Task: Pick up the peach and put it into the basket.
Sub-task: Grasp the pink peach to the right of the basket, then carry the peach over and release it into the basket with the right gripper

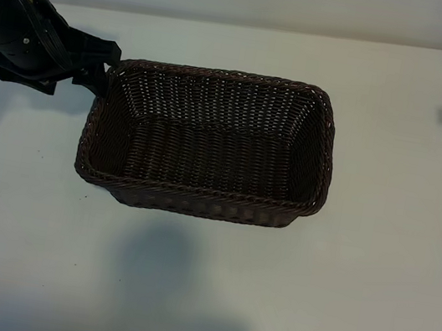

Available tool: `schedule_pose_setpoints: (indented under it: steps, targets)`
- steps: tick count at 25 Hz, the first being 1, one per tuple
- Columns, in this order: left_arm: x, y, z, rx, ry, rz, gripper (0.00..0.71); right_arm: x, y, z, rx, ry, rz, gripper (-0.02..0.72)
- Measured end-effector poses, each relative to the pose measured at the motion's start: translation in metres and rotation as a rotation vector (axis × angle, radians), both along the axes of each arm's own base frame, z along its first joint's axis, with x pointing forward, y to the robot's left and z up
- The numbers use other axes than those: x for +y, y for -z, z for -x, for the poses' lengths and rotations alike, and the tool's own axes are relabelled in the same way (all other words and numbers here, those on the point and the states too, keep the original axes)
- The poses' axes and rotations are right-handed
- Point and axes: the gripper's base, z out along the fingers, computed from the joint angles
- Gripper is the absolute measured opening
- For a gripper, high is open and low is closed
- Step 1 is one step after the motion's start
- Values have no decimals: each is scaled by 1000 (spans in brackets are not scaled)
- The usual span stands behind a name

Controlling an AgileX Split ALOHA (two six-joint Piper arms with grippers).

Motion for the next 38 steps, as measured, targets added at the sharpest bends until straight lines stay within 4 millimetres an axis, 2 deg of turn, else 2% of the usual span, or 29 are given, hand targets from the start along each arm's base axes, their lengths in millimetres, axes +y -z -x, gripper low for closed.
schedule_pose_setpoints:
  steps: [4, 7, 10, 16, 18, 19, 23, 26, 28, 31, 35, 38]
  targets:
    - [1, 0, 0, -1, 3, -8, 597, -26, 17, 19, 6, 67, -40, 530]
    - [1, 0, 0, -2, 6, -14, 597, -38, 31, 33, 1, 99, -55, 530]
    - [1, 0, 0, -3, 7, -16, 597, -39, 49, 42, -3, 117, -64, 530]
    - [1, 0, 0, -3, 7, -17, 595, -37, 66, 50, -24, 133, -75, 511]
    - [1, 0, 0, -3, 7, -17, 595, -36, 71, 53, -21, 146, -75, 449]
    - [1, 0, 0, -3, 7, -17, 595, -36, 72, 54, -21, 160, -75, 392]
    - [1, 0, 0, -3, 7, -17, 595, -36, 70, 55, -24, 197, -76, 106]
    - [1, 0, 0, -3, 7, -17, 595, -35, 69, 57, -13, 202, -80, 47]
    - [1, 0, 0, -3, 7, -17, 595, -35, 65, 58, -14, 204, -83, 44]
    - [1, 0, 0, -3, 7, -18, 595, -32, 49, 59, -50, 208, -94, 43]
    - [1, 0, 0, -3, 7, -18, 593, -29, 11, 66, -134, 204, -96, 43]
    - [1, 0, 0, -3, 7, -18, 593, -28, -26, 68, -213, 198, -101, 43]
